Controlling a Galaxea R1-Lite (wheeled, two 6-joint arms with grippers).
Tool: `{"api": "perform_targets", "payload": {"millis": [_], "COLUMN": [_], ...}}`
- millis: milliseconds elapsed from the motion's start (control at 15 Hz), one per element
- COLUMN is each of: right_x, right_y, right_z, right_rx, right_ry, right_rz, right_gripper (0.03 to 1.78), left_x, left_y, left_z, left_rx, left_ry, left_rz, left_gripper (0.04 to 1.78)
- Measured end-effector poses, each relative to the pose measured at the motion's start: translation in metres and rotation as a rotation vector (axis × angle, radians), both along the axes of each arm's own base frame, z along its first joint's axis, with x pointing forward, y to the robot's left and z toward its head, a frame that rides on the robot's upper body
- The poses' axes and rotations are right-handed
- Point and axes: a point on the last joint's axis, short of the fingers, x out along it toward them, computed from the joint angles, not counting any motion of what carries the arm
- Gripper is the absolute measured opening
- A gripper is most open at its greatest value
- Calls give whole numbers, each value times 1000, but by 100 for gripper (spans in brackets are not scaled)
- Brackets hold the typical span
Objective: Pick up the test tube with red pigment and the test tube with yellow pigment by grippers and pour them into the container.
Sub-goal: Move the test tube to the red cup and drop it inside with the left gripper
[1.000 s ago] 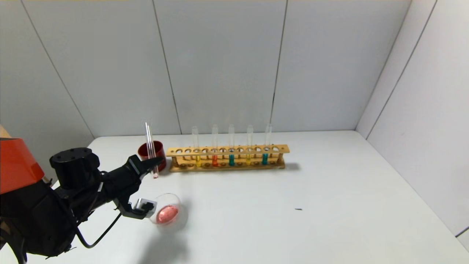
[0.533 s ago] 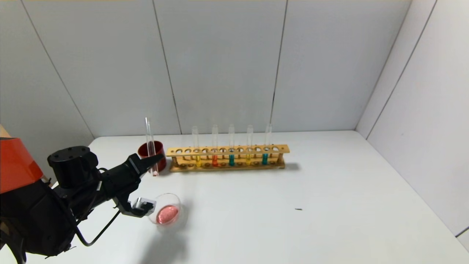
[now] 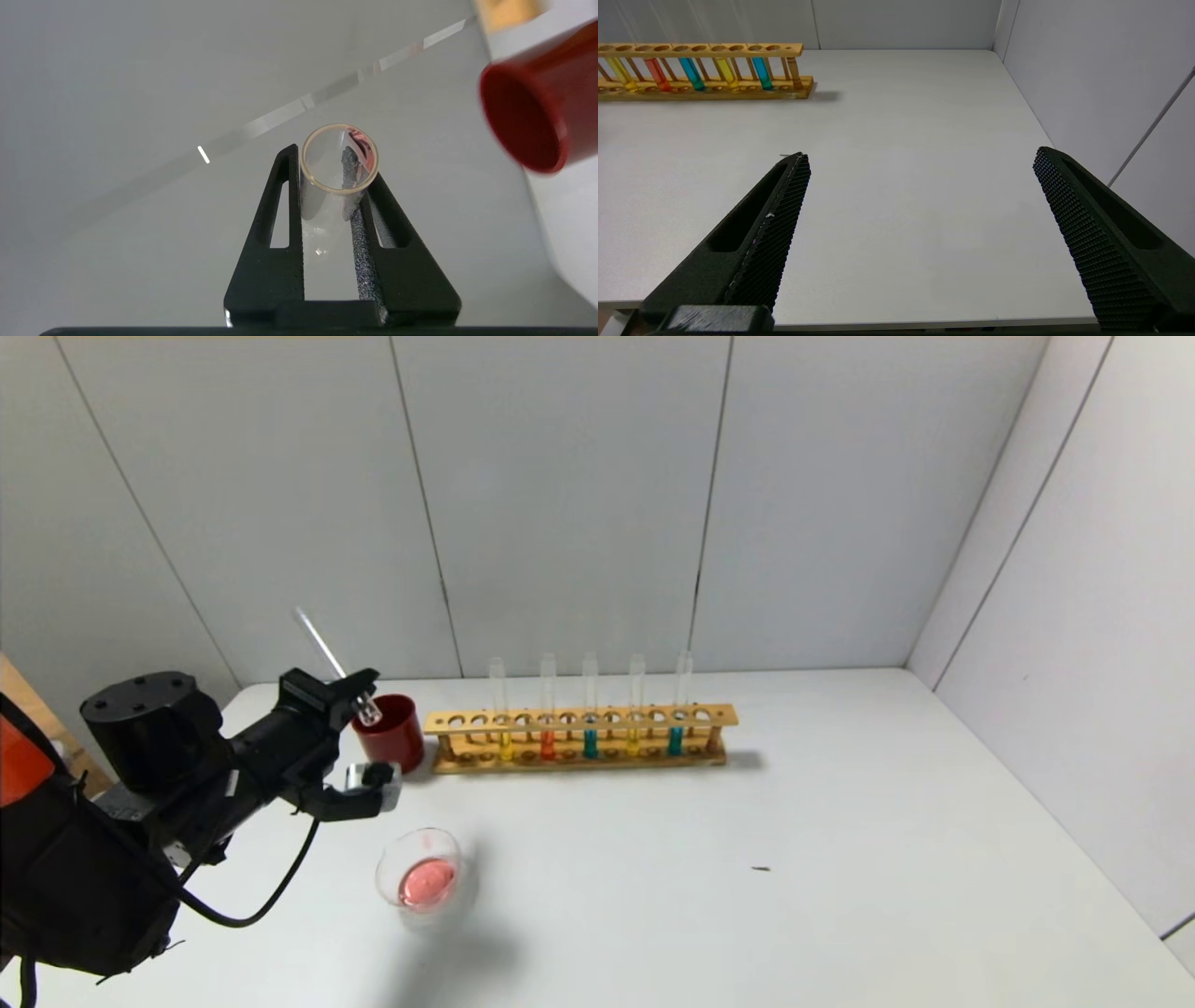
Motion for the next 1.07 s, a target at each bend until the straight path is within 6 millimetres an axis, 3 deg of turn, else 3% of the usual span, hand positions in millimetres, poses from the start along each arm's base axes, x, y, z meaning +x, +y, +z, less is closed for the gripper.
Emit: {"api": "perform_targets", "payload": {"millis": [200, 467, 733, 1067], "right_x": [0, 0, 0, 0], "right_y": [0, 0, 0, 0], "right_z": [0, 0, 0, 0], "right_rx": [0, 0, 0, 0], "right_ry": [0, 0, 0, 0], "right_rz": [0, 0, 0, 0], "right_gripper": [175, 175, 175, 175], "left_x": [-1, 10, 45, 61], "left_y": [-13, -20, -26, -34], "left_z": [30, 47, 58, 49], "left_rx": [-407, -997, -1508, -1679], "left_ry": [4, 9, -6, 212], "left_rz": [278, 478, 390, 201], "left_gripper": [34, 34, 34, 34]}}
